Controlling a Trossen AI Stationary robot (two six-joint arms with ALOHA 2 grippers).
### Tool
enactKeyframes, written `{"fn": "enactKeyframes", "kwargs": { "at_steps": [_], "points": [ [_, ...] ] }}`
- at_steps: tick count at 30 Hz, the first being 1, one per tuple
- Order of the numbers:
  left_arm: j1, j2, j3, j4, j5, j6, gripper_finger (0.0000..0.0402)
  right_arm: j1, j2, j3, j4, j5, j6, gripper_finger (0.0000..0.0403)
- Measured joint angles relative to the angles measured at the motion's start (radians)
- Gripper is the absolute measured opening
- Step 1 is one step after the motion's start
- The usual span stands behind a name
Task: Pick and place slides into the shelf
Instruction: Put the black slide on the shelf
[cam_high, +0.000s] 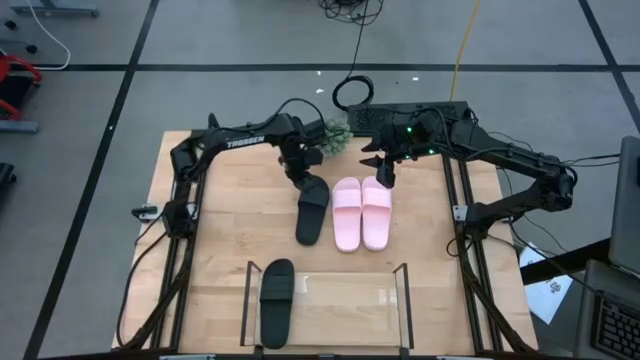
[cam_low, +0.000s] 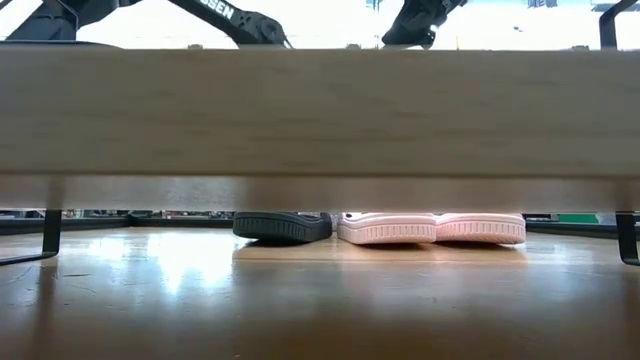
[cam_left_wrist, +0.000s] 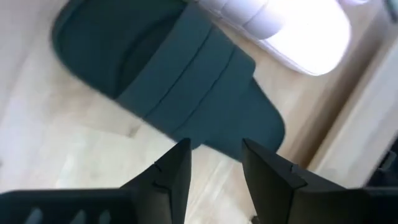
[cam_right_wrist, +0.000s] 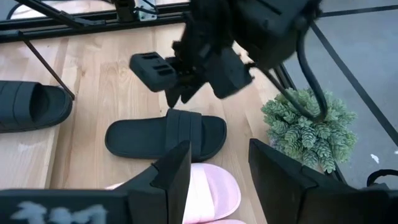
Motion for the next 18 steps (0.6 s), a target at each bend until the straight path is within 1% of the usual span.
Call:
{"fn": "enactKeyframes", "kwargs": {
  "at_steps": [2, 6, 7, 11, 12, 16, 18],
  "points": [
    [-0.020, -0.021, 0.000, -0.006, -0.061, -0.030, 0.0140, 0.000, 0.000, 0.000, -0.008, 0.000, -0.009, 0.0153],
    [-0.063, -0.057, 0.000, -0.003, -0.217, -0.125, 0.0140, 0.000, 0.000, 0.000, -0.007, 0.000, -0.012, 0.0153],
    [-0.073, -0.061, 0.000, -0.003, -0.238, -0.149, 0.0140, 0.000, 0.000, 0.000, -0.006, 0.000, -0.012, 0.0153],
    [-0.124, -0.062, 0.000, -0.003, -0.243, -0.212, 0.0140, 0.000, 0.000, 0.000, -0.006, 0.000, -0.012, 0.0153],
    [-0.141, -0.062, 0.000, -0.003, -0.259, -0.229, 0.0140, 0.000, 0.000, 0.000, -0.006, 0.000, -0.012, 0.0153],
    [-0.197, -0.062, 0.000, -0.015, -0.411, -0.323, 0.0140, 0.000, 0.000, 0.000, -0.009, -0.003, -0.012, 0.0153],
    [-0.208, -0.062, 0.000, -0.039, -0.450, -0.334, 0.0140, 0.000, 0.000, 0.000, -0.013, -0.003, -0.013, 0.0153]
  ]
}}
